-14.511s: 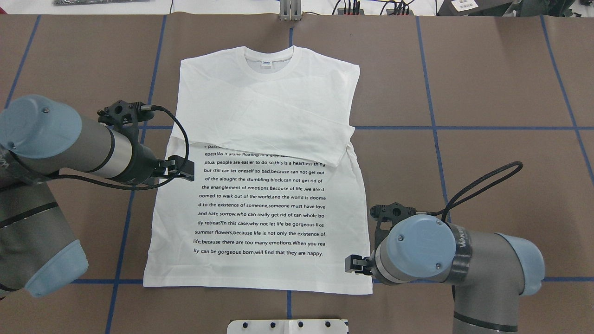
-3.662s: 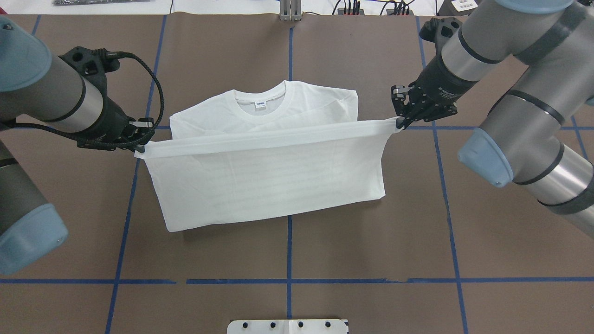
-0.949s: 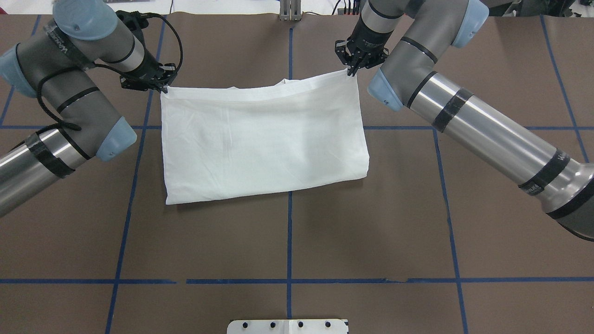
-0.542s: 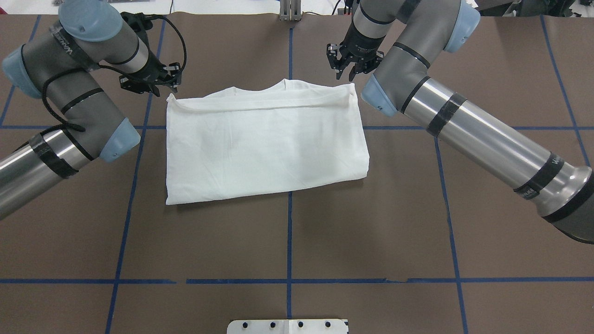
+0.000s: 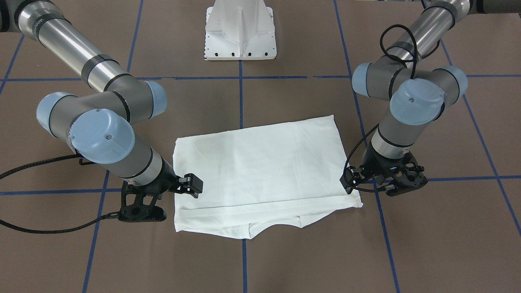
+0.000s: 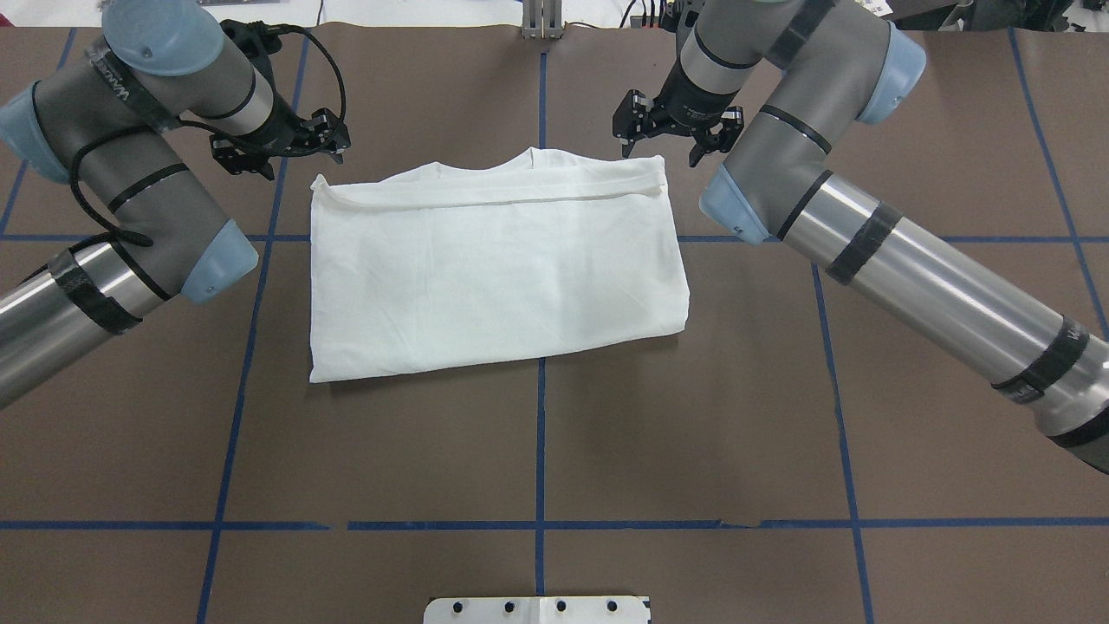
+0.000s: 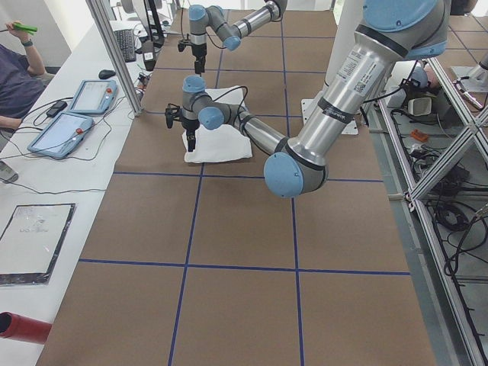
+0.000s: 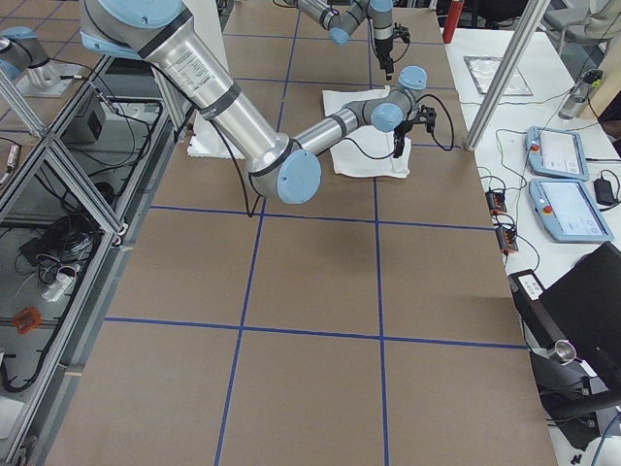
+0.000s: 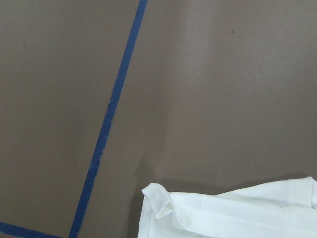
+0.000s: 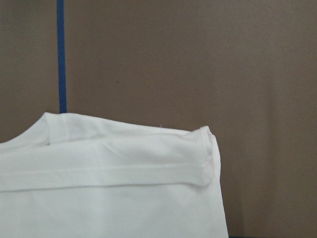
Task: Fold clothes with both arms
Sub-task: 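Move the right gripper to the folded shirt's side edge and grasp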
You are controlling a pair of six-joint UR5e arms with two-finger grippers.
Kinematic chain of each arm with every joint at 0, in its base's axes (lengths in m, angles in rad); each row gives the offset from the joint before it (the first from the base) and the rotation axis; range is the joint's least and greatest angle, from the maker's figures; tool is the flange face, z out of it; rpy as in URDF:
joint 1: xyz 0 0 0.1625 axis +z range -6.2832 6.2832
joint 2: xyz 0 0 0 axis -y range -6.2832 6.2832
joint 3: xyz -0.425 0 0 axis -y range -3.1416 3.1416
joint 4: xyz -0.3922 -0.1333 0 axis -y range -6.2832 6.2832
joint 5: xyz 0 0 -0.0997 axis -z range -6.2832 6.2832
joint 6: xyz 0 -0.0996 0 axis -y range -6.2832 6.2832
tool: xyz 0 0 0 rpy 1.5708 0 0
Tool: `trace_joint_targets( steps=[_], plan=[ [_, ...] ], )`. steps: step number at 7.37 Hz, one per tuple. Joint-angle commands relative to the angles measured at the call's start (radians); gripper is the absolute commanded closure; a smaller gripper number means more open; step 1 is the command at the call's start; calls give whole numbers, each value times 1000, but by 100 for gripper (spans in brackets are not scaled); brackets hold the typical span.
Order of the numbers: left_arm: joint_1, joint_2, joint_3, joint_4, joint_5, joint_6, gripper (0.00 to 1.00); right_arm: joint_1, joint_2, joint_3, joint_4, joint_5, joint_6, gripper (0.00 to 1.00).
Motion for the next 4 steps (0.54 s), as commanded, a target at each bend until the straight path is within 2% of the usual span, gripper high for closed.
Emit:
trace_joint_targets(
  steps=[1, 2, 4],
  plan=[
    [-2, 5, -31, 3, 0, -2, 1, -68, -154, 195, -3, -37, 80, 0],
    [-2, 8, -48, 6, 0, -4, 1, -116, -230, 276, -3, -73, 111, 0],
    [-2, 21, -76, 7, 2, -22, 1, -154, -304, 334, -5, -81, 119, 0]
  ],
)
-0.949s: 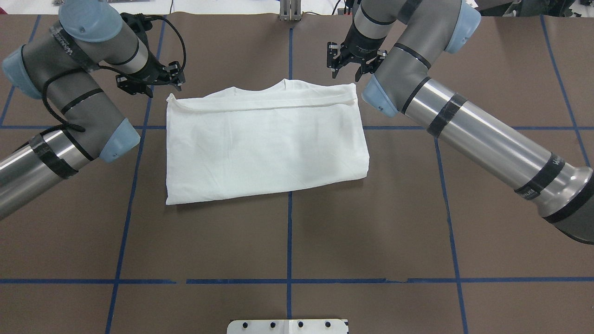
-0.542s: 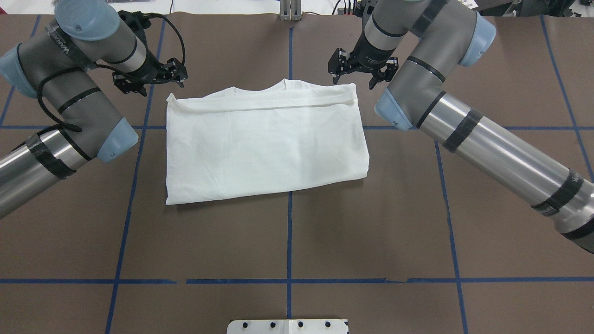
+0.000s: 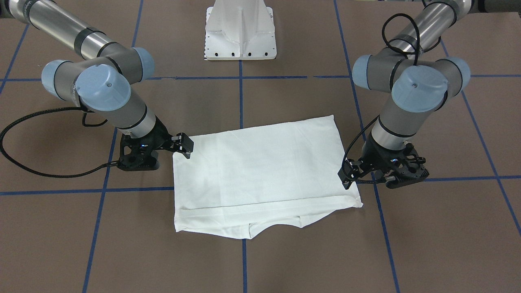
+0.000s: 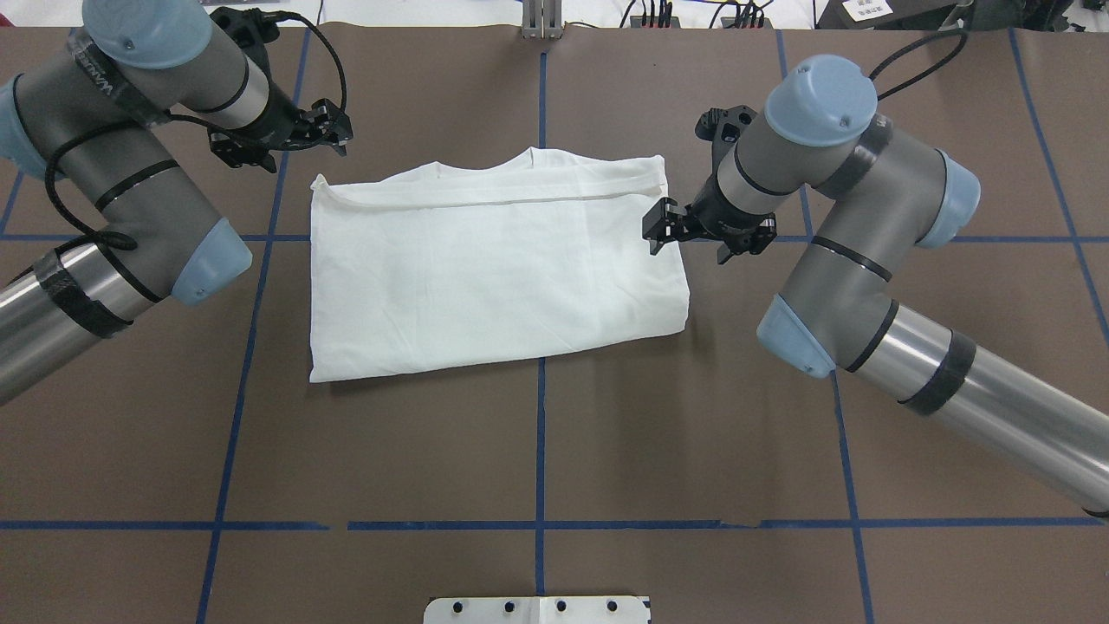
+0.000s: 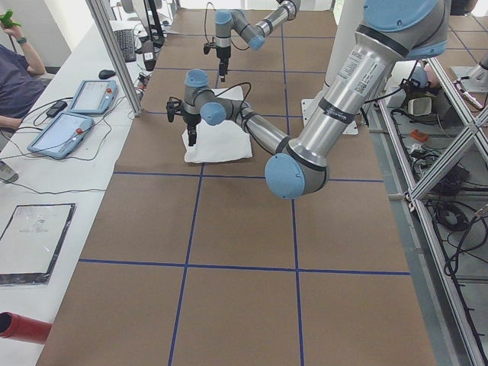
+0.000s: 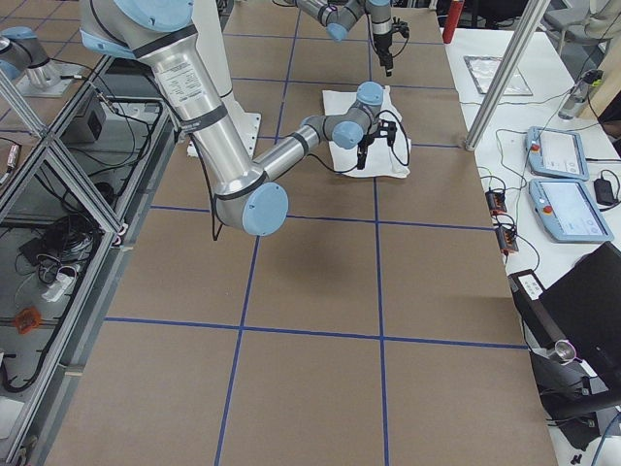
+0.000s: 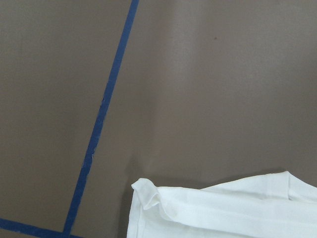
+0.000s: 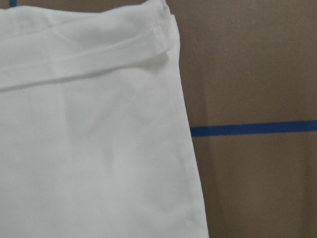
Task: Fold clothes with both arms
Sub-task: 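Move the right gripper to the folded shirt's side edge and grasp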
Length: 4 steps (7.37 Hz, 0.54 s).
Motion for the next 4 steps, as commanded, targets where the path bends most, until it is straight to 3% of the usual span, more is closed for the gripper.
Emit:
trace_joint_targets(
  steps=[1, 2, 4],
  plan=[
    [1, 9, -30, 0, 3, -24, 1, -61, -55, 32, -1, -29, 9, 0],
    [1, 15, -48, 0, 3, -24, 1, -92, -52, 20, -1, -79, 8, 2],
    [1, 20, -56, 0, 3, -24, 1, -110, -45, 6, -1, -92, 9, 10]
  ],
)
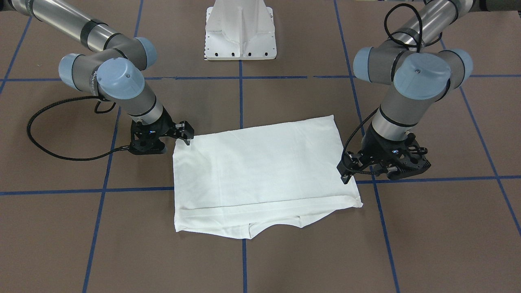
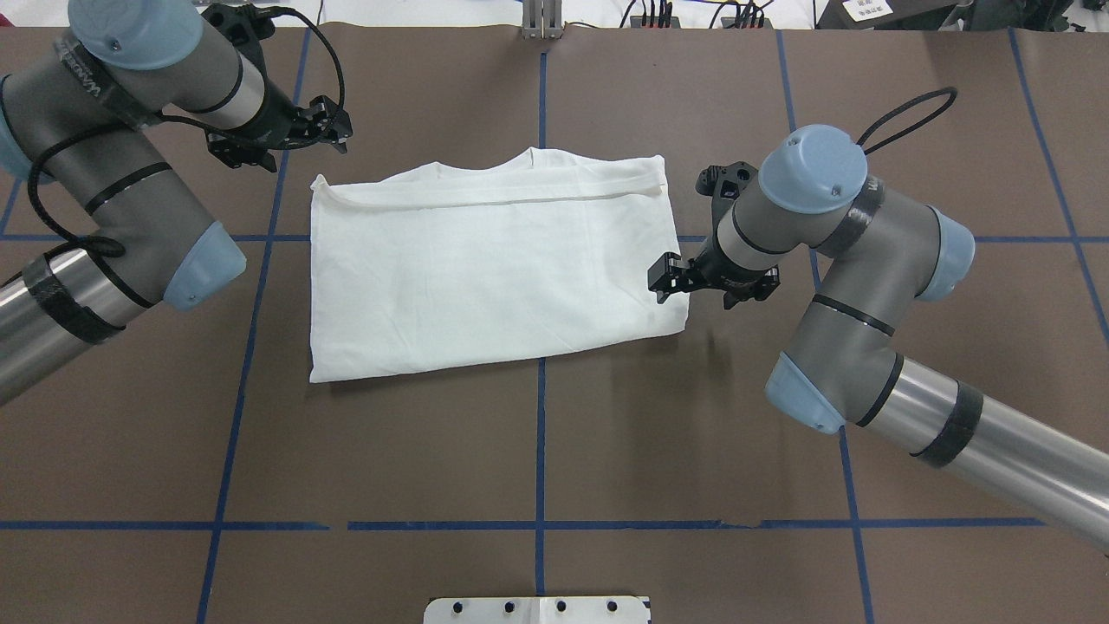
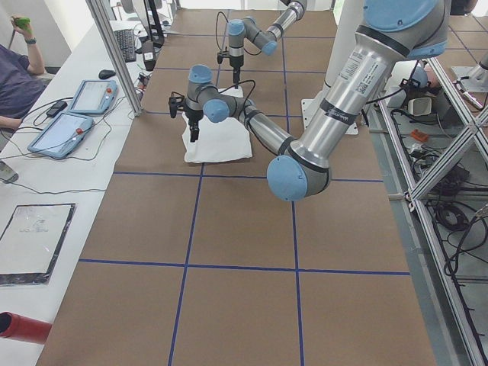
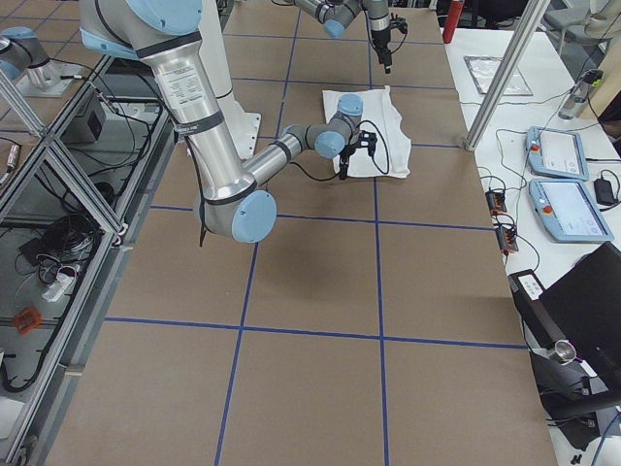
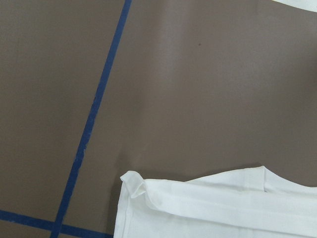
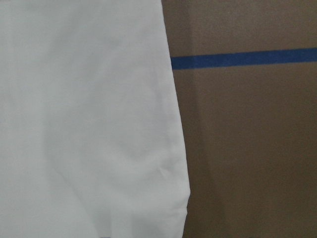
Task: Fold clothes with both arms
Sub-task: 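Move the right gripper to the folded shirt's side edge and grasp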
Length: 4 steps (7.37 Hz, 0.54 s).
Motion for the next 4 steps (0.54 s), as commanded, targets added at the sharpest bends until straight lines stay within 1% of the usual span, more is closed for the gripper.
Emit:
trace_joint_targets(
  steps=[1, 2, 3, 4],
  plan=[
    [0, 4, -5, 1, 2, -1, 1, -25, 10, -13, 0, -19, 1, 13],
    [0, 9, -5, -1, 3, -1, 1, -31, 12, -12, 1, -19, 1, 23],
    [5, 19, -4, -1, 23, -1, 1, -35, 12, -13, 1, -19, 1, 35],
    [5, 18, -4, -1, 29, -1, 1, -35, 12, -13, 3, -17, 1, 70]
  ],
)
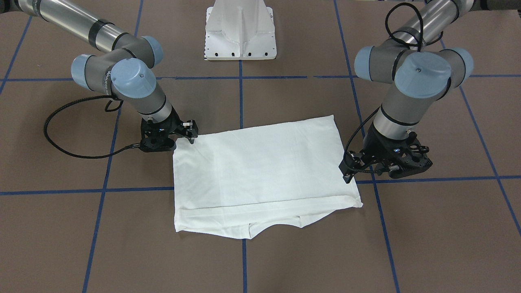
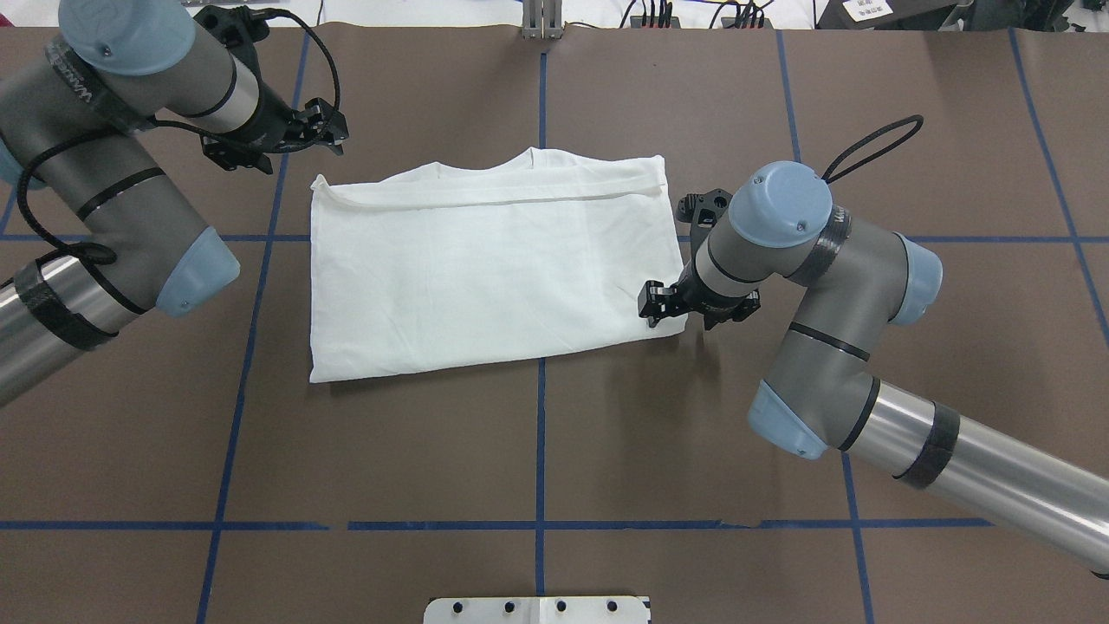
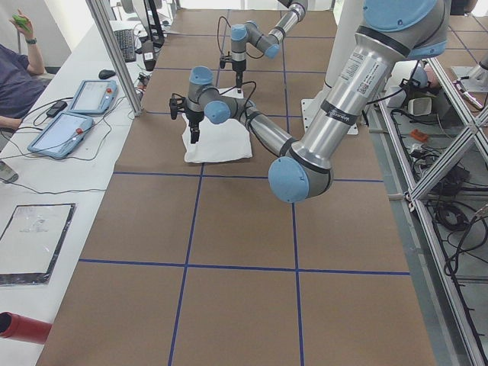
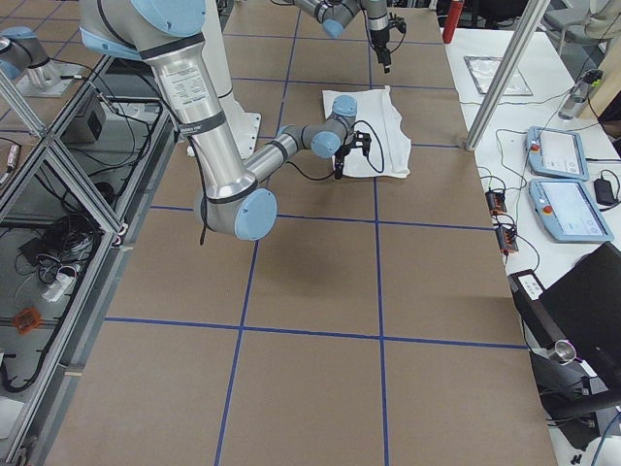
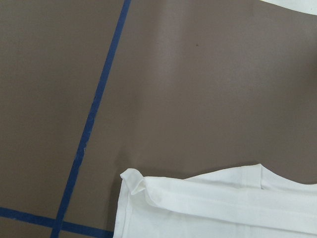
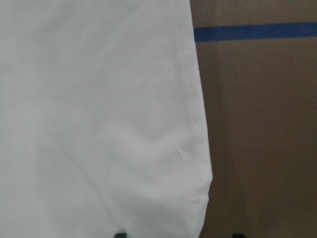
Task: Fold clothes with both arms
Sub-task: 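Move the right gripper to the folded shirt's side edge and grasp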
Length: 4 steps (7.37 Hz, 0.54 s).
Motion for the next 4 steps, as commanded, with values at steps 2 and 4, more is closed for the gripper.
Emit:
trace_joint_targets(
  steps=[2, 4],
  plan=[
    [2, 2, -1, 0, 12, 0, 1, -3, 2, 10, 1, 4, -2, 100],
    [2, 0, -1, 0, 12, 0, 1, 21, 1, 51, 0, 16, -3, 100]
  ],
)
